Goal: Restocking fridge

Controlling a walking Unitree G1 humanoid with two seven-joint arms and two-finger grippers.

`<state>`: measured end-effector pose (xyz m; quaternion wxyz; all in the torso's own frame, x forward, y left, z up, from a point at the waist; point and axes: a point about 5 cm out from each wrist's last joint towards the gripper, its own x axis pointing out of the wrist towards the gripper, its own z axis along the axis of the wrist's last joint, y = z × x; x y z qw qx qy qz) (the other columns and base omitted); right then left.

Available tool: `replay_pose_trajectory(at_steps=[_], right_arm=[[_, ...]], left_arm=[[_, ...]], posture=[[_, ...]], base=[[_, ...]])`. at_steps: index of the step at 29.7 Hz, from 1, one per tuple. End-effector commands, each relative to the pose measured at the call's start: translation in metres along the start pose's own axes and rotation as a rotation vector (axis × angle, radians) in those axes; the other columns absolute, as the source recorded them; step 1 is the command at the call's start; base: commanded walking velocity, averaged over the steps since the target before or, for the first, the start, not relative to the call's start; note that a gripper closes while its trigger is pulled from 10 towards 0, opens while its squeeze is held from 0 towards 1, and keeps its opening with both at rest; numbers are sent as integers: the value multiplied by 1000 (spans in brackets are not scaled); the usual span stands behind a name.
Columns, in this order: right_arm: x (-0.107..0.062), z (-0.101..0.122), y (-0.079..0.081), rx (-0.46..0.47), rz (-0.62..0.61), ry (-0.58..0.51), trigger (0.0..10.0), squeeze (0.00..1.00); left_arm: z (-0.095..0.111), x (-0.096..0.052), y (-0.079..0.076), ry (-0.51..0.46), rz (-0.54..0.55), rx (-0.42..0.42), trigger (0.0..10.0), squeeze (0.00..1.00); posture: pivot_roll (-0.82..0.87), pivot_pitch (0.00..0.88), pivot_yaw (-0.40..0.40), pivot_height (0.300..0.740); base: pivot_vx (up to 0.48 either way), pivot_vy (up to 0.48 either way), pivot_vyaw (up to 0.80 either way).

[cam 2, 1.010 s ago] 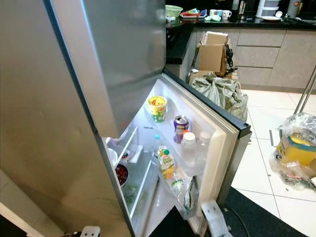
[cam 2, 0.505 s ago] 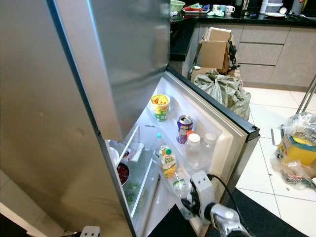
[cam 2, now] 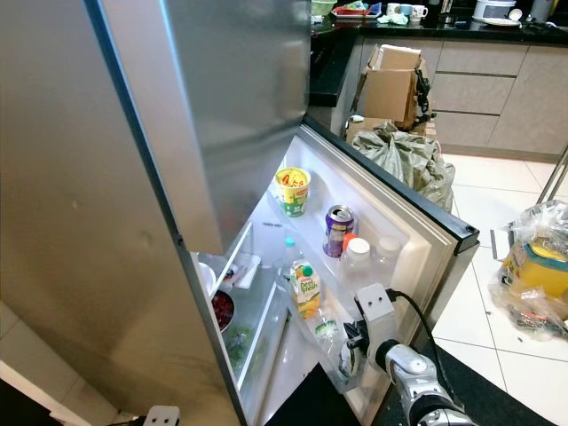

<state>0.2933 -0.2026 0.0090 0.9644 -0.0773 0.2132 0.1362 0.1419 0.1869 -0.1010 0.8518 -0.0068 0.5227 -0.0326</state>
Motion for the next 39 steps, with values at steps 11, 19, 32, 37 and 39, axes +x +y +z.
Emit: replay_pose_trajectory(at_steps=[11, 19, 32, 37, 39], right_arm=[[-26, 31, -82, -60, -378, -116, 10000, 0], [-46, 30, -114, -67, -522, -93, 10000, 0], [-41, -17, -78, -17, -435, 68, 10000, 0], [-46, -62, -43, 19, -347, 240, 10000, 0], [-52, -83, -26, 36, -296, 316, 10000, 0]], left_arm=[[-10, -2, 2, 28, 10, -25, 10000, 0], [-9, -1, 2, 25, 9, -26, 10000, 0], [-10, -1, 1, 26, 6, -22, 10000, 0], [-10, -1, 0, 26, 1, -19, 10000, 0], [-10, -1, -1, 26, -5, -20, 10000, 0]], posture=[[-27, 0, -2, 740], [-28, 0, -1, 740], [-32, 0, -2, 740], [-32, 0, -4, 740], [-32, 0, -4, 740]], base=[[0, 0, 0], [0, 0, 0], [0, 0, 0], [0, 0, 0], [0, 0, 0]])
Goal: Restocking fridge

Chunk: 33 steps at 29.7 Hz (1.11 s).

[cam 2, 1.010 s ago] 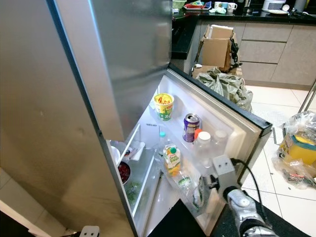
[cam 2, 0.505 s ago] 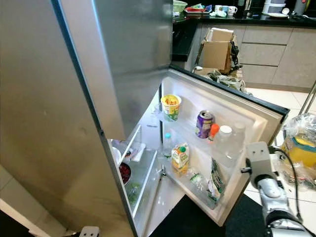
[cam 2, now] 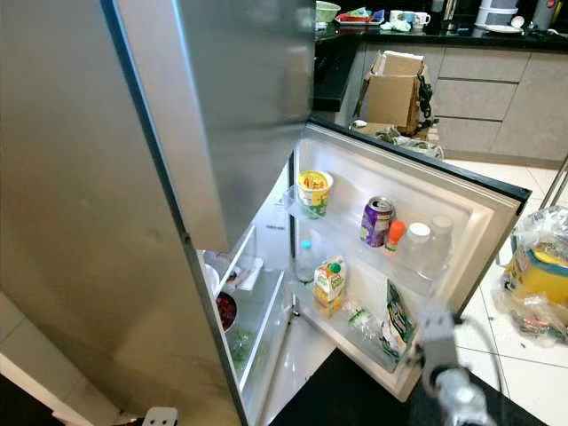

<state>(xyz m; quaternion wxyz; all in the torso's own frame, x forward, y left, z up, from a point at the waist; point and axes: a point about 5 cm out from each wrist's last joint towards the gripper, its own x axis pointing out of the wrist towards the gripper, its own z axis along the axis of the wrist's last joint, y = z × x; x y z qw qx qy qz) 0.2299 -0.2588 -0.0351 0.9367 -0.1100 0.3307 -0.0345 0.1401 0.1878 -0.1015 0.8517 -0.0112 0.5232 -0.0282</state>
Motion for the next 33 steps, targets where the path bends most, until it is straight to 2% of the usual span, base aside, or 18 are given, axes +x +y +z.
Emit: replay_pose_trajectory(at_steps=[1, 2, 3, 4, 8, 12, 21, 29, 33], right_arm=[[-4, -18, 9, -6, 40, 69, 10000, 0], [-9, -31, 16, -1, 59, 111, 10000, 0], [-9, -31, 16, -1, 59, 111, 10000, 0], [-15, -47, 23, 2, 83, 166, 10000, 0], [-17, -53, 26, 3, 91, 183, 10000, 0], [-34, -85, 38, 0, 152, 296, 10000, 0], [-33, -83, 41, -32, 196, 290, 10000, 0], [-22, -60, 49, -55, 273, 213, 10000, 0], [-21, -57, 50, -63, 279, 204, 10000, 0]], left_arm=[[-8, -1, -2, 25, -10, -7, 10000, 0], [-8, -1, -2, 25, -13, -5, 10000, 0], [-8, -1, -2, 25, -13, -5, 10000, 0], [-7, -1, -2, 25, -15, -2, 10000, 0], [-7, -1, -2, 25, -15, -2, 10000, 0], [-7, -1, 0, 30, -15, 12, 10000, 0], [-7, -1, 0, 33, -14, 16, 10000, 0], [-6, -1, 1, 31, -3, 9, 10000, 0], [-6, -1, 1, 31, -1, 9, 10000, 0]], posture=[[-33, 0, -1, 740], [-33, 0, -1, 740], [-33, 0, -1, 740], [-34, 0, 2, 740], [-34, 0, 2, 740], [-35, 0, 5, 740], [-41, 0, 5, 740], [-41, 0, 6, 740], [-41, 0, 6, 740]], base=[[0, 0, 0], [0, -311, 0], [0, -311, 0], [0, -424, 0], [0, -424, 0], [0, -437, 0], [0, -440, 0], [0, -101, 652], [0, 0, 783]])
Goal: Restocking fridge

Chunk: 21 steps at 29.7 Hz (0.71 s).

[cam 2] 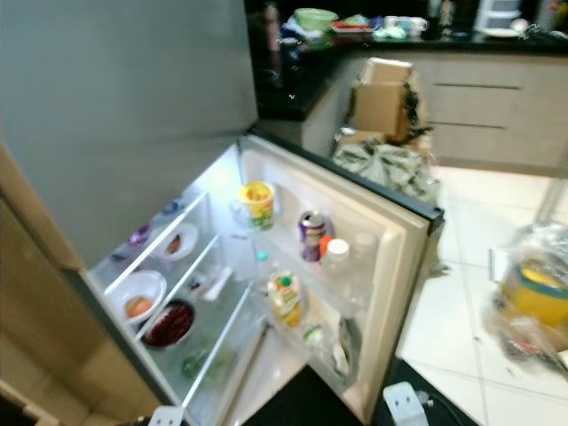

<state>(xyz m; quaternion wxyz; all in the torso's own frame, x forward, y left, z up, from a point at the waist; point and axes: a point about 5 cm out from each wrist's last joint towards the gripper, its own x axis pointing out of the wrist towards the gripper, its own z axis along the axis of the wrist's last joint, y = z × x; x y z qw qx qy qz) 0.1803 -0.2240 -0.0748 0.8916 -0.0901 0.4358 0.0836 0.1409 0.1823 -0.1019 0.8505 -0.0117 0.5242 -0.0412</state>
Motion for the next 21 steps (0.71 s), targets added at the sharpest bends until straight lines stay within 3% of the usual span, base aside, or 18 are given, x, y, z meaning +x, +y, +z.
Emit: replay_pose_trajectory(at_steps=[1, 9, 17, 21], right_arm=[[1, -1, 7, -11, 25, -3, 10000, 0], [3, 7, 8, -54, 38, -33, 10000, 0], [7, 40, 6, -88, 42, -154, 10000, 0], [8, 84, 3, -105, 67, -314, 10000, 0]], left_arm=[[-7, -2, 7, 28, 23, -4, 10000, 0], [-8, -2, 6, 29, 26, -4, 10000, 0], [-10, -2, 5, 33, 28, -7, 10000, 0], [-10, -2, 5, 31, 30, -9, 10000, 0]], posture=[[-41, 0, 6, 740], [-42, 0, 6, 740], [-42, 0, 4, 740], [-41, 0, 2, 740]], base=[[0, 0, 781], [0, 0, 769], [0, 0, 0], [0, 0, 0]])
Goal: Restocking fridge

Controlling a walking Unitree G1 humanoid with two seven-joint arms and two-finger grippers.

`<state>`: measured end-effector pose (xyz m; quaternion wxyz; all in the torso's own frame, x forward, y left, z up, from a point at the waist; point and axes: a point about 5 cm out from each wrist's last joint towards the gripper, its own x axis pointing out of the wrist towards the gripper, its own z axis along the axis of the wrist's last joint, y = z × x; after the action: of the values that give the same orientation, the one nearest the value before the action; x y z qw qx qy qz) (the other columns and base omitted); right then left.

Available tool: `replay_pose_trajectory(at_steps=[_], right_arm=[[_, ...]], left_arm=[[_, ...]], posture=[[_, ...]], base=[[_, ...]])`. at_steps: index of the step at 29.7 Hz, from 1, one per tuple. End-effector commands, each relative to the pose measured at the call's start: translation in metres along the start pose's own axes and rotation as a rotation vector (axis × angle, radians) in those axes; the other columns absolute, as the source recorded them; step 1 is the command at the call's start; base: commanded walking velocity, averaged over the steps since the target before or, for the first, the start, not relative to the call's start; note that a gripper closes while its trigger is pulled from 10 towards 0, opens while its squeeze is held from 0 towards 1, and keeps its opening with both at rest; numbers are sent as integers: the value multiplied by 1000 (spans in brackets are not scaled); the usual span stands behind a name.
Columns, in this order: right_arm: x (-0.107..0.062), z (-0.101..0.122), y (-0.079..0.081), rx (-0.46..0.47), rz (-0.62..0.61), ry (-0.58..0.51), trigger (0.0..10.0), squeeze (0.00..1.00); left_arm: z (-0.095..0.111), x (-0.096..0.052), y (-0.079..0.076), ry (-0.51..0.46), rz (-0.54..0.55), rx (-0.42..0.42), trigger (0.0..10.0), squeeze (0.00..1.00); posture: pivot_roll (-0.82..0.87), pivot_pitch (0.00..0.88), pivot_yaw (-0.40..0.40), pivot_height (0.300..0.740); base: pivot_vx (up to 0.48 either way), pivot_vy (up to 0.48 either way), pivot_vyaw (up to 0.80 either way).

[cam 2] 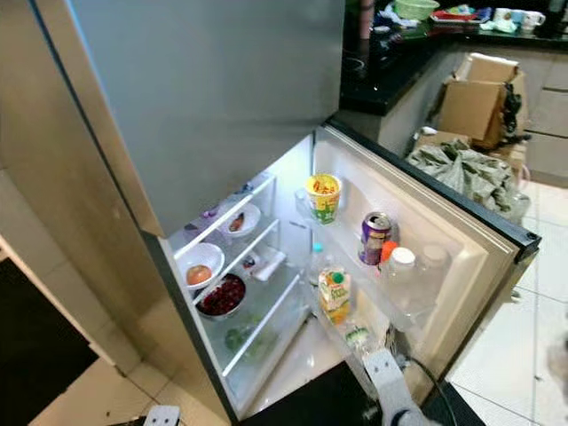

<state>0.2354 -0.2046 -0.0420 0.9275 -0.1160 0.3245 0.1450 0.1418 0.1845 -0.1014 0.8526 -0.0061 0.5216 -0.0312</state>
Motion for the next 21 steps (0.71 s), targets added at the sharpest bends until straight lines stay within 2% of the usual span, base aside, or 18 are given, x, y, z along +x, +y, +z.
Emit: replay_pose_trajectory(at_steps=[1, 12, 14, 17, 19, 21], right_arm=[[5, 24, -5, 0, -1, -96, 10000, 0], [11, 71, -13, -97, 9, -256, 10000, 0], [11, 73, -14, -104, 7, -264, 10000, 0], [11, 78, -18, -127, -30, -274, 10000, 0], [9, 81, -28, -153, -107, -266, 10000, 0], [6, 83, -41, -122, -197, -274, 10000, 0]], left_arm=[[-11, -2, 3, 37, 7, -8, 10000, 0], [-10, -1, 1, 36, 3, -11, 10000, 0], [-11, -1, 0, 36, 3, -11, 10000, 0], [-11, -1, 0, 37, 3, -12, 10000, 0], [-12, -1, 0, 39, 2, -12, 10000, 0], [-12, -2, 0, 39, 2, -12, 10000, 0]], posture=[[-41, 0, 2, 740], [-43, 0, -4, 740], [-43, 0, -4, 740], [-43, 0, -4, 740], [-43, 0, -4, 740], [-42, 0, -4, 740]], base=[[0, 0, 0], [0, 0, 0], [0, 0, 0], [0, 0, 0], [0, 0, 0], [0, 0, 0]])
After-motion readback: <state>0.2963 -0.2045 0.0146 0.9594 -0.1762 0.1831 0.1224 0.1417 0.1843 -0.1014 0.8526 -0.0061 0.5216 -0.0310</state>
